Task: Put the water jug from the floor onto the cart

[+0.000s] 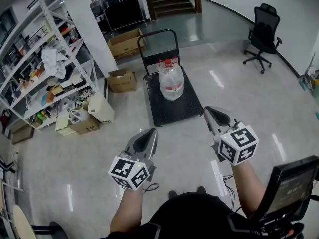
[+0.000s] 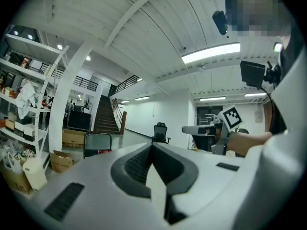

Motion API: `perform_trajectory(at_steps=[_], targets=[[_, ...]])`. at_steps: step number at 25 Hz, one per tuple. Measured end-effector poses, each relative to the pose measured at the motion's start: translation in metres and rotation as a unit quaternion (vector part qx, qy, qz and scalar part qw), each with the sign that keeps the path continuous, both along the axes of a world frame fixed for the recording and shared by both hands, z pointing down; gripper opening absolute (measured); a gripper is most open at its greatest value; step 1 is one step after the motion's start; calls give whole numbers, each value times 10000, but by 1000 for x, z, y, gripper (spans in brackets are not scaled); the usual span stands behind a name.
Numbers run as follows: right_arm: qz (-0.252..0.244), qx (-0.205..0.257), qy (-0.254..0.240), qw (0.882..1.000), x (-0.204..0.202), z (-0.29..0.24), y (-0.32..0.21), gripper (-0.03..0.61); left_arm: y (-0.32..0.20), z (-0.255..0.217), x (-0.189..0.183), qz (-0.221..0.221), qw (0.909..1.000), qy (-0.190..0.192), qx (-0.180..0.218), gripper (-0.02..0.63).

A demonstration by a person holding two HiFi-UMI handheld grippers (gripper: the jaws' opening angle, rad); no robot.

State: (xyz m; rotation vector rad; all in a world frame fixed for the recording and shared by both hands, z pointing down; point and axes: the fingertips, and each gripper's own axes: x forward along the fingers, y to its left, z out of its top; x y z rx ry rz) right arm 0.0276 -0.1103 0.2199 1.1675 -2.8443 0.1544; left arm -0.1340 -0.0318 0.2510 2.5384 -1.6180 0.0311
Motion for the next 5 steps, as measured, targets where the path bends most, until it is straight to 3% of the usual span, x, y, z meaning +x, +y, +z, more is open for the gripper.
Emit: perform_trajectory(at_steps=[5], targets=[[-97, 30, -1, 9999, 8, -8, -20, 0, -15, -7, 10, -75, 9999, -57, 34, -2]])
